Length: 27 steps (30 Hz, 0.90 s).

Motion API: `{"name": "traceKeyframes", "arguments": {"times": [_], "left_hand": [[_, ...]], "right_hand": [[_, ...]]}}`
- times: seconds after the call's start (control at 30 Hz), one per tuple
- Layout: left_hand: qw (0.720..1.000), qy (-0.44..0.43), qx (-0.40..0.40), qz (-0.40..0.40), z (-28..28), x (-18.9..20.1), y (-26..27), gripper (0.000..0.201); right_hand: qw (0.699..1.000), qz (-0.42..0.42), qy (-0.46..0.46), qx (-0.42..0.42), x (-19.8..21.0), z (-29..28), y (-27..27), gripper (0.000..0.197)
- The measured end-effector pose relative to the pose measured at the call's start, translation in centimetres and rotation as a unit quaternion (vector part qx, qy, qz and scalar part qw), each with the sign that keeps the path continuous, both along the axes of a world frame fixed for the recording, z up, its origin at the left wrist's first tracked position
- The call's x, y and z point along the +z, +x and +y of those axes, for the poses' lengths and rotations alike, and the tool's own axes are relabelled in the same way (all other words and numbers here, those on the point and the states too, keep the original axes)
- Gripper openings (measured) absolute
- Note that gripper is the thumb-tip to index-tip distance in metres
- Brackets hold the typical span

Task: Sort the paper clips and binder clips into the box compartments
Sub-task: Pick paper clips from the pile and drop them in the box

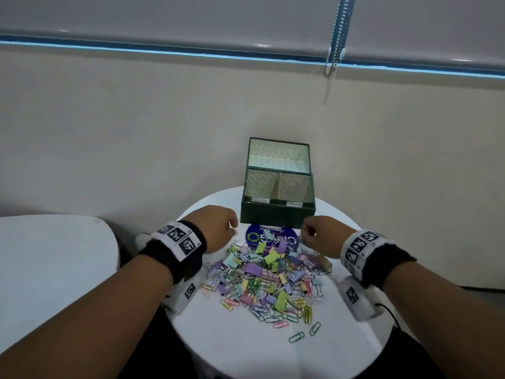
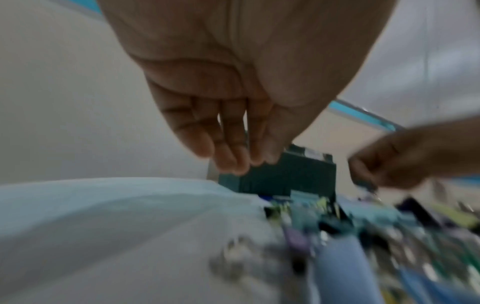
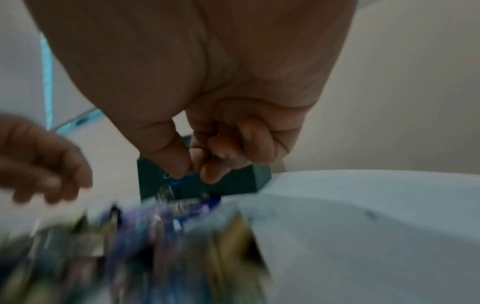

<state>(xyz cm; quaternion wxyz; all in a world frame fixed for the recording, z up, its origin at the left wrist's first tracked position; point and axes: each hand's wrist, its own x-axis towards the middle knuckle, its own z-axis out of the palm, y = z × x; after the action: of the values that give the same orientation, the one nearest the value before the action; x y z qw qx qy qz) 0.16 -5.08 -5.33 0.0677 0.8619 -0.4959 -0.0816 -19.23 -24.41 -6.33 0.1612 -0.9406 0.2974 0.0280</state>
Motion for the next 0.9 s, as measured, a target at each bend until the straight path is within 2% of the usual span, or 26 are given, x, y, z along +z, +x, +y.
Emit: {"name": "traceKeyframes", "arguments": {"times": [0.13, 0.27, 0.33, 0.43, 0.53, 0.6, 0.67, 0.73, 0.8, 0.9], "left_hand": [[0.999, 0.001, -0.012, -0.050, -0.3, -1.0, -0.5, 0.025], [0.999, -0.011, -0.025, -0.023, -0.3, -1.2, -0.4, 0.024], [0.999, -0.008, -0.043, 0.001, -0.3, -1.2, -0.6, 0.023], [0.998, -0.004, -0.063, 0.027, -0.1, -1.0, -1.0, 0.021], [0.995, -0.020, -0.085, 0.047, -0.1, -1.1, -1.3, 0.017], [0.992, -0.024, -0.107, 0.059, -0.1, -1.1, -1.7, 0.016], [0.989, -0.020, -0.130, 0.072, 0.0, -1.0, -2.1, 0.019], [0.986, 0.001, -0.140, 0.088, 0.0, -0.9, -2.4, 0.028], [0.985, 0.034, -0.138, 0.099, -0.1, -0.8, -2.7, 0.038], [0.986, 0.057, -0.130, 0.089, -0.2, -0.9, -2.9, 0.034]], "right_hand": [[0.998, -0.058, -0.011, 0.005, 3.9, -1.2, 1.9, 0.014], [0.992, -0.105, -0.057, -0.032, 6.7, -2.9, 4.5, 0.010], [0.989, -0.114, -0.083, -0.050, 7.3, -3.4, 5.6, 0.010], [0.991, -0.111, -0.059, -0.055, 7.5, -3.6, 6.5, 0.018], [0.990, -0.117, -0.076, -0.036, 7.6, -2.7, 6.0, 0.026], [0.985, -0.143, -0.094, -0.012, 7.6, -1.4, 4.7, 0.023], [0.990, -0.093, -0.097, 0.028, 6.8, 0.3, 2.9, 0.015], [0.995, 0.020, -0.086, 0.053, 5.2, 1.7, 1.3, 0.009], [0.990, 0.105, -0.078, 0.054, 3.4, 2.4, 0.1, 0.015], [0.992, 0.111, -0.056, 0.037, 1.6, 2.5, -0.7, 0.007]]}}
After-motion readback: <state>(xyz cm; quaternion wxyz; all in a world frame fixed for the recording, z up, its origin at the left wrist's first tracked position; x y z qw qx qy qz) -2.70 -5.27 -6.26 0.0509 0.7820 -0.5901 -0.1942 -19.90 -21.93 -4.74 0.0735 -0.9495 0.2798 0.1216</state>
